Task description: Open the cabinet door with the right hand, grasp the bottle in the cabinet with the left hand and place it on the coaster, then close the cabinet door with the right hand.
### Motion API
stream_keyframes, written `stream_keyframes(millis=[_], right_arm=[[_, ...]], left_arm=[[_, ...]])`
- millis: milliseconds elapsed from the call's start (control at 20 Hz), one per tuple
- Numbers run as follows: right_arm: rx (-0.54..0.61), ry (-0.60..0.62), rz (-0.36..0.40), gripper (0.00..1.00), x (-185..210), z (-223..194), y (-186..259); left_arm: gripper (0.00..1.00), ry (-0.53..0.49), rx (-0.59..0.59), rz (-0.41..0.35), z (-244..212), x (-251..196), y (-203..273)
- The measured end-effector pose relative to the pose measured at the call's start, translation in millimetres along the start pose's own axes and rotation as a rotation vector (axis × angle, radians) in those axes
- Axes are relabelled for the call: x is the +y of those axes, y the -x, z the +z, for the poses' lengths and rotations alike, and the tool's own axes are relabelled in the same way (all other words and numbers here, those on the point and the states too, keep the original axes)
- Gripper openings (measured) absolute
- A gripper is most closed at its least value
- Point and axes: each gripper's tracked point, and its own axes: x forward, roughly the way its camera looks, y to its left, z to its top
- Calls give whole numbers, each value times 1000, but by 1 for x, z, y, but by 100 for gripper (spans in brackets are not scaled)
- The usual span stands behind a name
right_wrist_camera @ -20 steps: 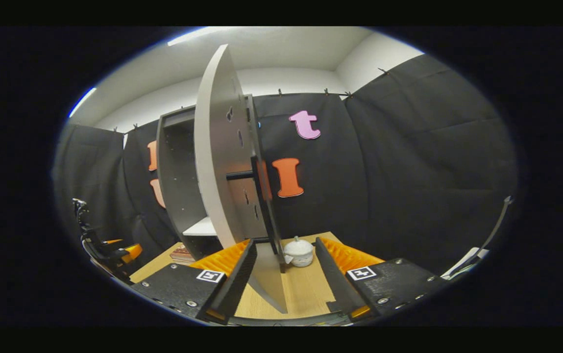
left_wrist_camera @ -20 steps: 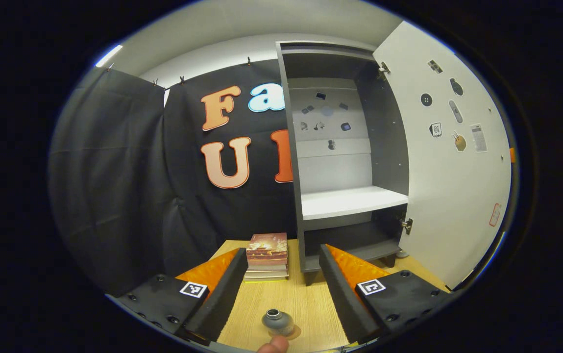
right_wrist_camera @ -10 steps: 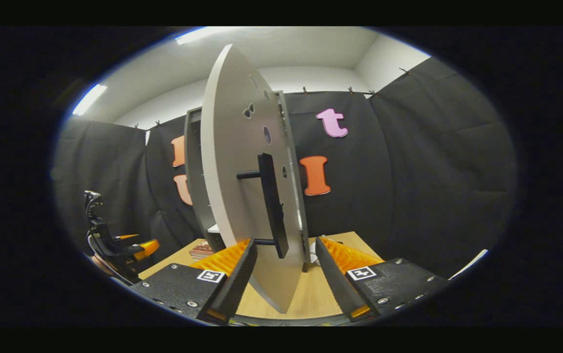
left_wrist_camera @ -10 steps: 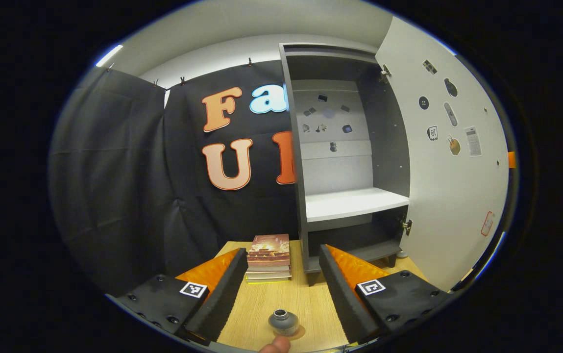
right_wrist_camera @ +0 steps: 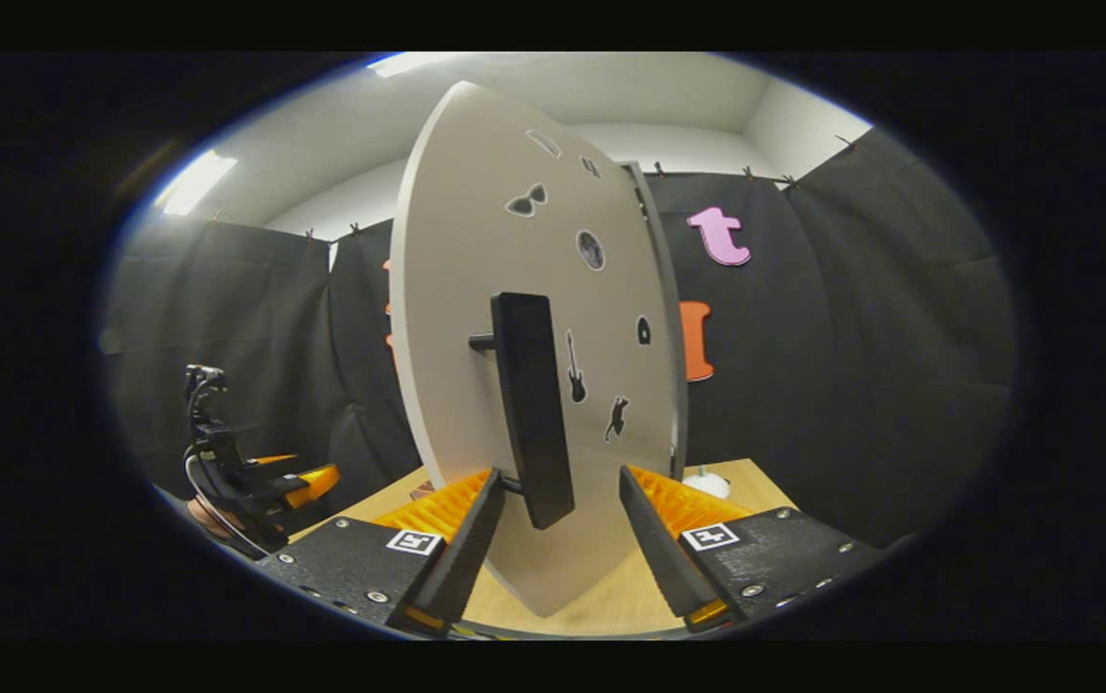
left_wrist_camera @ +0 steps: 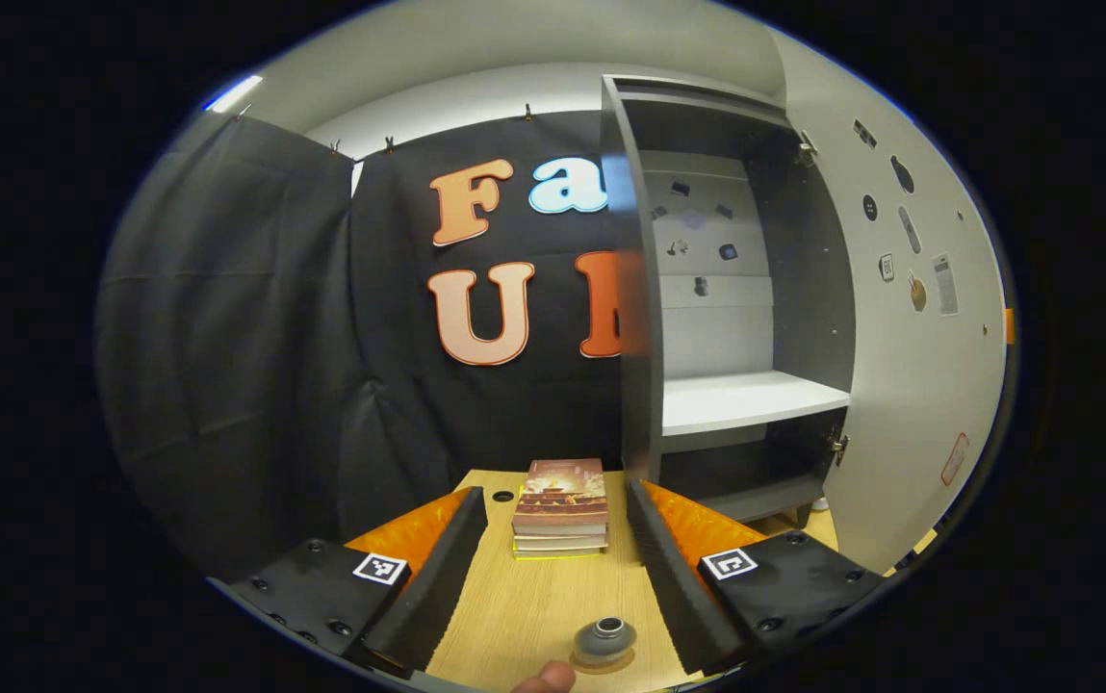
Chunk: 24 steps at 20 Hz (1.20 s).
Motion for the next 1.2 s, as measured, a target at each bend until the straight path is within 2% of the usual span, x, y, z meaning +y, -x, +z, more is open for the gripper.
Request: stream_keyframes(millis=[350,650,800,1200], right_arm=[[2,7,60,82,58,-8,-76],[-14,43,57,82,99,-8,-154],[-14,47,51,84,104,-12,-161],[-36,37,-15,88,112,-11,-185]], left_arm=[[96,46,-5,28,0,48,-32],[95,50,-11,31,-3,81,-64],[96,63,-4,23,-7,91,-83],[95,68,-6,-65,-6,77,-122]])
